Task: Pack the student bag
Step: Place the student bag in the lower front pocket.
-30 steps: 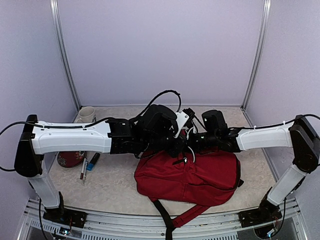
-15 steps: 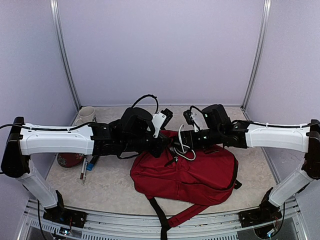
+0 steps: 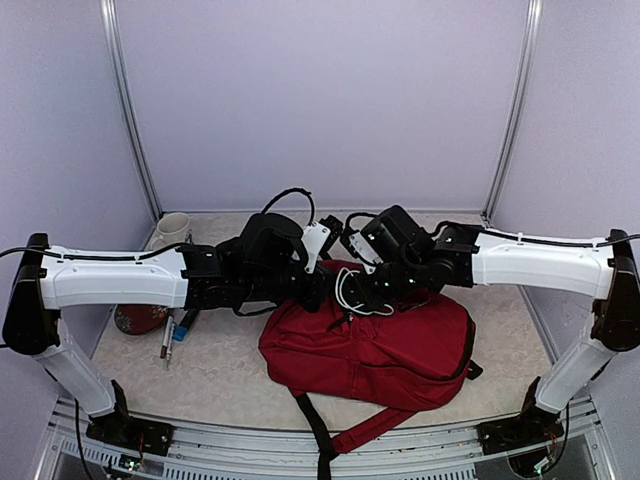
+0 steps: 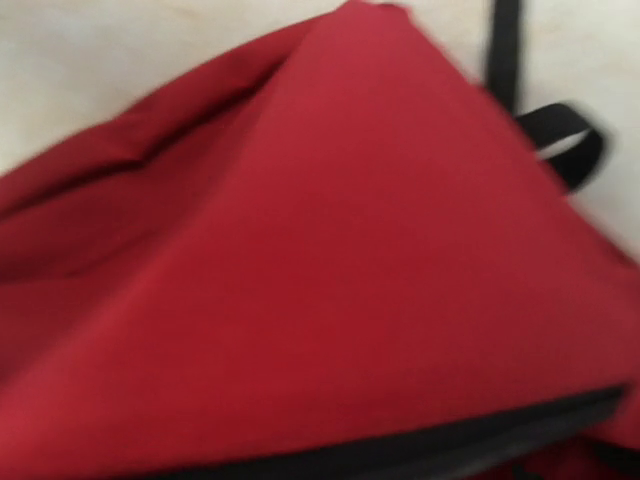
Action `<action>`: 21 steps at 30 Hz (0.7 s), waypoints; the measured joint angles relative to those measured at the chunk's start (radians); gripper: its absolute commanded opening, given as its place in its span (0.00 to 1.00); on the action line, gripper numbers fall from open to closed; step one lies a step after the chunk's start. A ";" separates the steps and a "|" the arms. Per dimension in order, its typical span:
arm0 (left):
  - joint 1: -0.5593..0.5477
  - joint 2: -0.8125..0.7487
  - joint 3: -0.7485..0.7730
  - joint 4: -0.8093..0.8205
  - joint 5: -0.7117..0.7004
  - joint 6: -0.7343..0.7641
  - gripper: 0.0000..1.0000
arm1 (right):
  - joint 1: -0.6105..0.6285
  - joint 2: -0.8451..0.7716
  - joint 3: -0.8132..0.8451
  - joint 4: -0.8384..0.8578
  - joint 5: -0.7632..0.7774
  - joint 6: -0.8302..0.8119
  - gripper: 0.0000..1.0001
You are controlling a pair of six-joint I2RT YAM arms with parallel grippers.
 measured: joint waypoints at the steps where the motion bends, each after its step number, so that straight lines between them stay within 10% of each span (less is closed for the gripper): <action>1: 0.000 0.000 0.000 0.000 0.002 0.000 0.00 | 0.024 0.013 0.032 -0.038 0.075 -0.018 0.82; 13: 0.003 -0.002 0.000 0.000 0.013 0.003 0.00 | 0.104 0.019 0.096 -0.249 0.678 -0.182 1.00; 21: 0.003 -0.002 0.000 0.000 0.017 0.004 0.00 | 0.108 -0.069 0.073 -0.085 0.573 -0.293 1.00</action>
